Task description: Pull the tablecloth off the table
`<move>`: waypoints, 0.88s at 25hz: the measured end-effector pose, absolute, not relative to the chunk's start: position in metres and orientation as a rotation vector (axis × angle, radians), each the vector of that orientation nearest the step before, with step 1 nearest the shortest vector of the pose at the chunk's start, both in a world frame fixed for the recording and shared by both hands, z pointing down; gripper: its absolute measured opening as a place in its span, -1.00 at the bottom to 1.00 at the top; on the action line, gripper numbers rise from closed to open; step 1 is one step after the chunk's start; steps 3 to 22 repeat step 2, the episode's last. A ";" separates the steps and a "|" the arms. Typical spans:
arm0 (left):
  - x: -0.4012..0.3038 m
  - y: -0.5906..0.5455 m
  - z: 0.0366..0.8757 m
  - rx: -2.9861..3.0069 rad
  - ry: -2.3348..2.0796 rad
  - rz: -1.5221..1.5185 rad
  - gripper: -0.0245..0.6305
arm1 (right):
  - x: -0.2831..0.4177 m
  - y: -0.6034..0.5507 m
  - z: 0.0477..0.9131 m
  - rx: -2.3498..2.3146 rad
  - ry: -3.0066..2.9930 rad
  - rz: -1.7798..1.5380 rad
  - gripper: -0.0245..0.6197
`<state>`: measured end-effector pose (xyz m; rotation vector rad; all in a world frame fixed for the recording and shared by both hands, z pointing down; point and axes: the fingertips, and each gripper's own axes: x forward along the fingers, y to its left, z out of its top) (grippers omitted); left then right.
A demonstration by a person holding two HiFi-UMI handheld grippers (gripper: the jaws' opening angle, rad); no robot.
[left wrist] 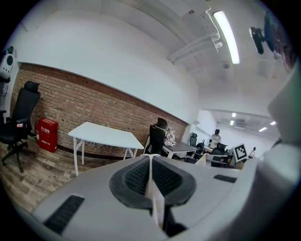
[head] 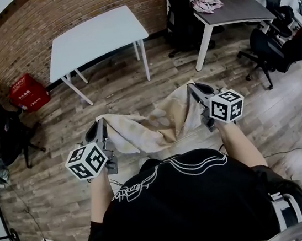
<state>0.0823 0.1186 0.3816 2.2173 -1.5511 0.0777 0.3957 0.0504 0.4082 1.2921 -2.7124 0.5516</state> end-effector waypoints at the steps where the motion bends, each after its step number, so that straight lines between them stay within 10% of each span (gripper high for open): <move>1: 0.082 0.118 0.380 2.219 -1.551 0.077 -0.91 | 0.396 0.050 0.408 1.294 -2.712 0.553 -0.93; 22: 0.082 0.117 0.379 2.221 -1.551 0.076 -0.91 | 0.396 0.050 0.407 1.296 -2.711 0.554 -0.93</move>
